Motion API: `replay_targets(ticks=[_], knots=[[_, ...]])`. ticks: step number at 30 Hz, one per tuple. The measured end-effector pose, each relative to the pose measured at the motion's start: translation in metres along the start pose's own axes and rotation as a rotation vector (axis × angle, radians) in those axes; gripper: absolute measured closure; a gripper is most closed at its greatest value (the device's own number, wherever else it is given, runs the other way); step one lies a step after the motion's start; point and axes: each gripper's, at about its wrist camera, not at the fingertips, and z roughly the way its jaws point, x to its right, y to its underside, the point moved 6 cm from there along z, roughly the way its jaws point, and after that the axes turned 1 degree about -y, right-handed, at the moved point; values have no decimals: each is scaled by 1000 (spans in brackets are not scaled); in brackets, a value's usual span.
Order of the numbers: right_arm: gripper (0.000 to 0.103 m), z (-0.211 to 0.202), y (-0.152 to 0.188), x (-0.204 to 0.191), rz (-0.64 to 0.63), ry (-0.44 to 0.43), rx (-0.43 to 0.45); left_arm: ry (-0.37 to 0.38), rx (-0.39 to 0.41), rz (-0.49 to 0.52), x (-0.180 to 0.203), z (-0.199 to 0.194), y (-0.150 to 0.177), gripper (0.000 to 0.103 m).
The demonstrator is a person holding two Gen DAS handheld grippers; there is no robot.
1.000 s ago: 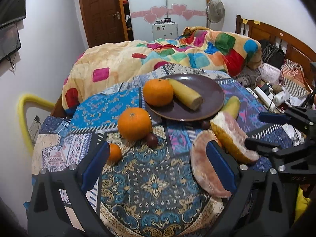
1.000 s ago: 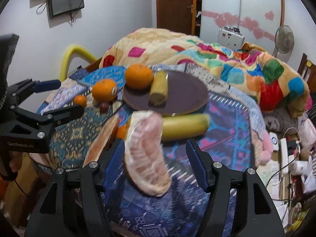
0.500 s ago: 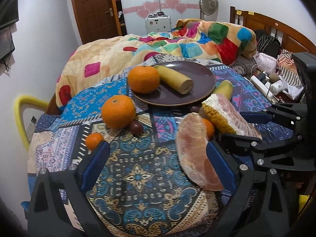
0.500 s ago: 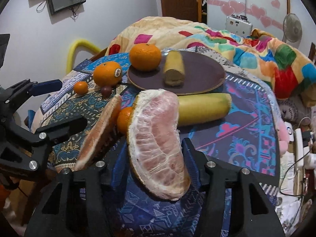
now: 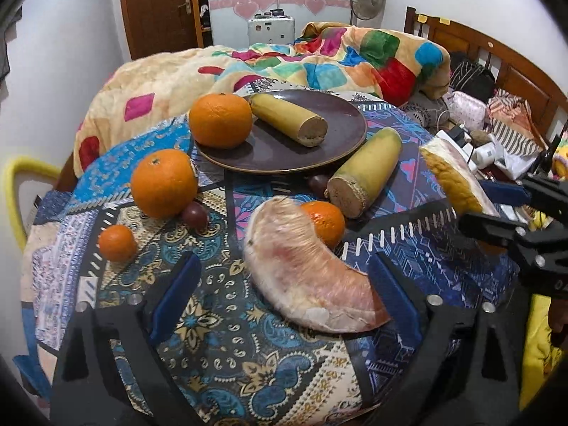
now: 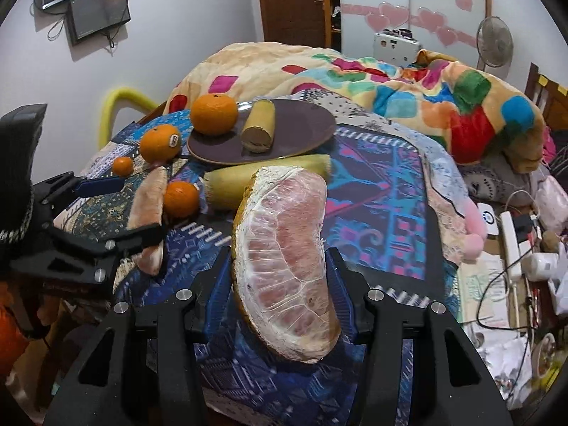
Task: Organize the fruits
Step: 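Grasp large pomelo wedge with right tool while left grasps smaller pomelo wedge, then lift pomelo wedge onto purple plate with right tool while left places its wedge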
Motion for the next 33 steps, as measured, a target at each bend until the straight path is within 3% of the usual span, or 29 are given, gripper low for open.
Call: replay_targets(ticks=[2,6,9,19,21,24,28,33], knots=[[55,-2,2,2,1,1,0,28,-25,-20,-1,6,-1,29],[55,-4,3,4,-3,6,9,53,-65,-68,-8,17,3,44],[55,-6,2,4,-4,1,14,73,-50,-92,-15,12,4,55],[55,-3,-1,0,-11,-7,25,27,28,-51,-23,-15,2,65],[55,-4,-3,-1,-15,-5,33,20,51,-41,-25,-23,-1,74],[55,-6,-7,-2,-10,-6,47,45,86,-38,-26,-40,-9,80],[55,-9,-15,-1,0,-7,66,-17,133,20,-21,-54,-17,82],[55,-14,-23,-3,0,-6,88,-41,161,43,-20,-63,-25,84]])
